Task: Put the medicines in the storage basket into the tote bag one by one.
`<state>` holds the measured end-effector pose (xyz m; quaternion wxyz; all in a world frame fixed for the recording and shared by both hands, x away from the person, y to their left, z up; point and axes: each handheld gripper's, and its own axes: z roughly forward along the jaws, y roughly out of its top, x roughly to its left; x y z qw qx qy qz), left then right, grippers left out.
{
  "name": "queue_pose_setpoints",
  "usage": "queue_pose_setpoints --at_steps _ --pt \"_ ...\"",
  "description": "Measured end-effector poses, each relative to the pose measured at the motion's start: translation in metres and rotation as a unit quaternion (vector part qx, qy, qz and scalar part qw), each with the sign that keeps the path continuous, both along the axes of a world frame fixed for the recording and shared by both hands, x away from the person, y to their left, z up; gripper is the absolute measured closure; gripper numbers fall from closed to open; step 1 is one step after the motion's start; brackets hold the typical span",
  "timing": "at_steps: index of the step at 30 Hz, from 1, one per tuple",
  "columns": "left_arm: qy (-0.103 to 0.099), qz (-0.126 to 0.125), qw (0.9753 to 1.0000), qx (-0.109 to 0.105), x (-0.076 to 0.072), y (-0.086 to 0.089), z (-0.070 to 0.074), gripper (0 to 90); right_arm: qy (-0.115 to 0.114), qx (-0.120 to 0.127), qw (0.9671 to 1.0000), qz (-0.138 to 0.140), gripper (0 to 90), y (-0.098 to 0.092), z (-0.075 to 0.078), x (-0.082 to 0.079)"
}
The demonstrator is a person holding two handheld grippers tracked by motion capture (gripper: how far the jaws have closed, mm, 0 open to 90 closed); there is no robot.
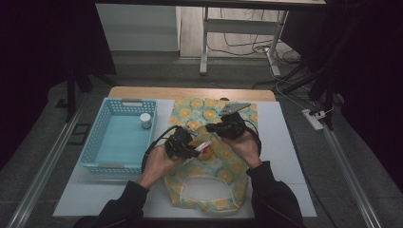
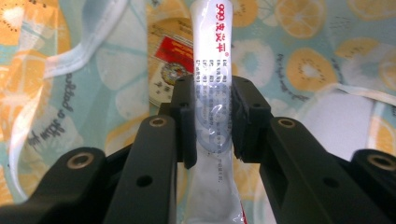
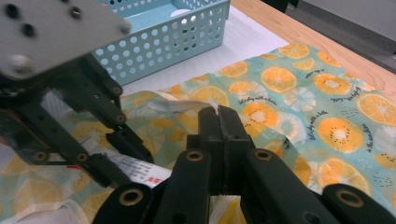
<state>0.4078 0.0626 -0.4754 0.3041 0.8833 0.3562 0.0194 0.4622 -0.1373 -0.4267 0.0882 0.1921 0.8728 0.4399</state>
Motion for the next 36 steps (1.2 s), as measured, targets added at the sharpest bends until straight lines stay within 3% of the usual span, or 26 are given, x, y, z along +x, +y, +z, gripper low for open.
queue_pose_setpoints --at_steps 21,36 --pt "-0.006 0.041 0.9988 0.027 0.031 0.003 -0.012 73.2 0.004 -0.007 0.9999 -0.01 90.0 0.004 -0.006 0.002" --pt "0.006 0.065 0.9968 0.047 0.046 0.005 -0.022 73.2 0.002 -0.005 0.9999 -0.015 90.0 0.005 -0.006 0.002"
